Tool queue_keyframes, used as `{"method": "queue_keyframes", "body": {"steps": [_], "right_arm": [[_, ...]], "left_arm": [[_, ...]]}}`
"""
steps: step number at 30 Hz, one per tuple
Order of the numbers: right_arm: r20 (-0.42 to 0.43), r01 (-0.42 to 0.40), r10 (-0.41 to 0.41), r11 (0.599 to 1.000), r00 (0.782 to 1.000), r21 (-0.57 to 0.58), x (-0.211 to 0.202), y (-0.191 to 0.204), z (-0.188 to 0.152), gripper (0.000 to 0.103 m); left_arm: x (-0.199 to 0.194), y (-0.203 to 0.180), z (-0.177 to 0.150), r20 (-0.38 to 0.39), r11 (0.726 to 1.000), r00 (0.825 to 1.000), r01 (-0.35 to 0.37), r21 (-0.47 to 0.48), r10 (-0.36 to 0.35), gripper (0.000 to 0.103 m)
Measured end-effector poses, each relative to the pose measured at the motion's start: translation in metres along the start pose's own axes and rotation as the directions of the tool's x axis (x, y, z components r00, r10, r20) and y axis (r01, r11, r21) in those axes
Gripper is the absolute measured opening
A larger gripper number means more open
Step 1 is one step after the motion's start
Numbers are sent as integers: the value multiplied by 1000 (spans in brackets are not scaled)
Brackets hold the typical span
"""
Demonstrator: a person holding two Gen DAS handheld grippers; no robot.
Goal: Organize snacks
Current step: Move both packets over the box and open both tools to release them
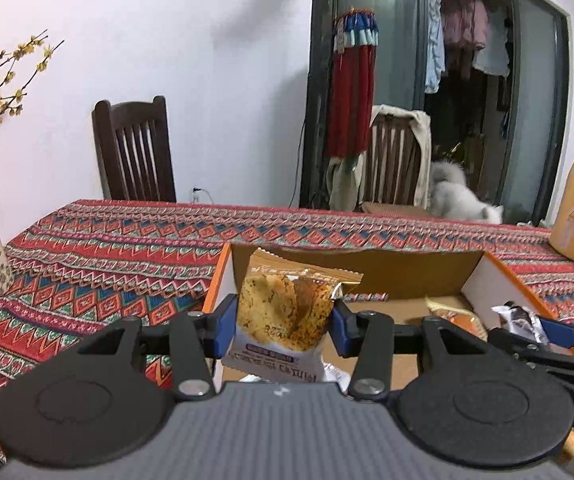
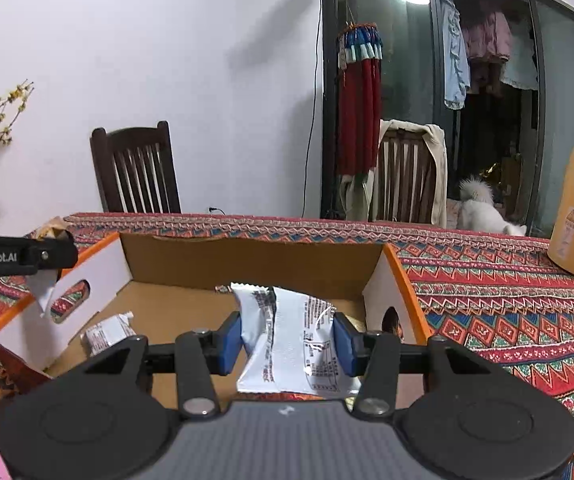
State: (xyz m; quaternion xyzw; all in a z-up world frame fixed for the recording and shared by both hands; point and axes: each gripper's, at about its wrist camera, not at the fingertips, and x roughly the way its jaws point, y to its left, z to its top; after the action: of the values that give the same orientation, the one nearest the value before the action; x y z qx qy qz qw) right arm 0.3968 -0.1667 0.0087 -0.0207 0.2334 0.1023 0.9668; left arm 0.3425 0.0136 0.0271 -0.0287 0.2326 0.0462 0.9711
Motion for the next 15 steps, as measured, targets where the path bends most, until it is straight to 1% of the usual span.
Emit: {"method": "queue_keyframes", "body": {"steps": [3,7,8,9,10,11,12,13,14,15], "right_arm": [[-1,8,-8,1000,1000,-11,2,1,-3,47],[1,-5,5,1000,1000,-12,-1,0,-3,48],[1,-10,10,1000,1000,-10,-2,0,-3,49],[1,-12,12,1000,1000,-8,-3,-1,-3,53],[5,-13,13,1000,1000,-5,-4,-2,-3,56],[9,-13,13,1000,1000,1,-6,-3,-2,64],[18,-13,13,1000,1000,10,-9,-4,-2,77],[31,-10,10,1000,999,18,-13,-6,-1,85],[44,-5,4,1000,999,24,-16,-7,-1,98],[57,0,-2,1000,998,30,-19,-7,0,103]], "left_arm": [[-1,-1,-5,-6,1000,1000,1,7,-1,47],[-3,-1,-5,8,1000,1000,16,0,-16,48],[-5,0,-5,14,1000,1000,19,-6,-19,49],[-6,1,-5,20,1000,1000,23,-13,-22,51],[-8,2,-4,25,999,999,27,-21,-26,64],[-11,3,-4,33,999,999,23,-30,-22,87],[-14,4,-5,50,999,999,11,-41,-9,97],[-18,4,-3,69,999,998,0,-45,3,103],[-22,5,-2,86,999,996,-3,-46,7,103],[-25,5,-1,95,999,995,8,-48,-3,103]]}}
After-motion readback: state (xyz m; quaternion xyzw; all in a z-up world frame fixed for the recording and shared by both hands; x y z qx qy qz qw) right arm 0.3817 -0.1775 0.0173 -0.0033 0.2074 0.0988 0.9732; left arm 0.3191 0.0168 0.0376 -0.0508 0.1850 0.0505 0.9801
